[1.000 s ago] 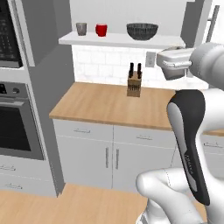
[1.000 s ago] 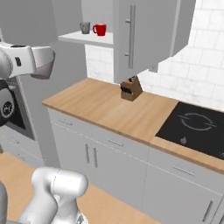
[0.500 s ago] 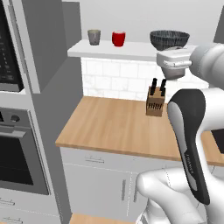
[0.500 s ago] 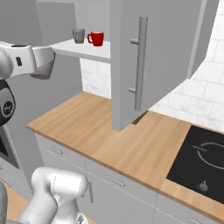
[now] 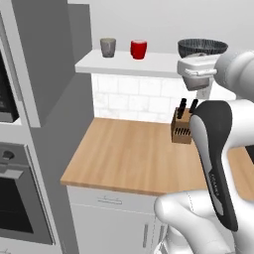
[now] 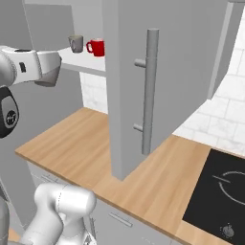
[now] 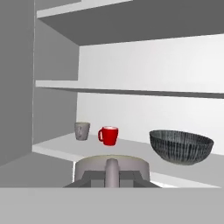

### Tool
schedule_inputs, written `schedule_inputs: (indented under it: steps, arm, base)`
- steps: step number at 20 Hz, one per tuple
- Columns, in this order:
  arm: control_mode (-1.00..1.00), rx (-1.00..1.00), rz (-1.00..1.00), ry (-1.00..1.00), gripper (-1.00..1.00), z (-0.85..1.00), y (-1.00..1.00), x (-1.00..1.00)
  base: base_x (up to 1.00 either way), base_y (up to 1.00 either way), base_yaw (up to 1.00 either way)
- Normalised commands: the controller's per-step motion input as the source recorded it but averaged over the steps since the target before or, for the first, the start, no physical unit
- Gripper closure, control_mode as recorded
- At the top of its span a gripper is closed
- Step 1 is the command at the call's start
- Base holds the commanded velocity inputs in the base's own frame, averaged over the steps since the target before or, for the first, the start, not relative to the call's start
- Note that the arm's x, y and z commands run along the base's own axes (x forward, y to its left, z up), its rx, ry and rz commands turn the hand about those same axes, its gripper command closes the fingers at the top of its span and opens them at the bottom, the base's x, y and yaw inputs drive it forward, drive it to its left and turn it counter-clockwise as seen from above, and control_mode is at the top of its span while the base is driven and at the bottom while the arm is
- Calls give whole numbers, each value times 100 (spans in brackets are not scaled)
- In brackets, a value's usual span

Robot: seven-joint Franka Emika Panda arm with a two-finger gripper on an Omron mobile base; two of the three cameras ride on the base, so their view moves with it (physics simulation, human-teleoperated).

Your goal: Gather all objects into one cabinet and sort the glasses and bowls to opposite sides.

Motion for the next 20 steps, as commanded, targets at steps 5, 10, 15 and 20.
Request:
schedule_inputs:
  steps: [5, 10, 15, 20]
  arm:
    - [100, 0, 0, 0, 100, 0, 0, 0]
    - [100, 0, 0, 0, 100, 0, 0, 0]
    - [100, 0, 0, 0, 100, 0, 0, 0]
    - [100, 0, 0, 0, 100, 0, 0, 0]
  base:
    - [91, 20, 1]
    - [6, 47, 0]
    - [3, 57, 0]
    - [92, 31, 0]
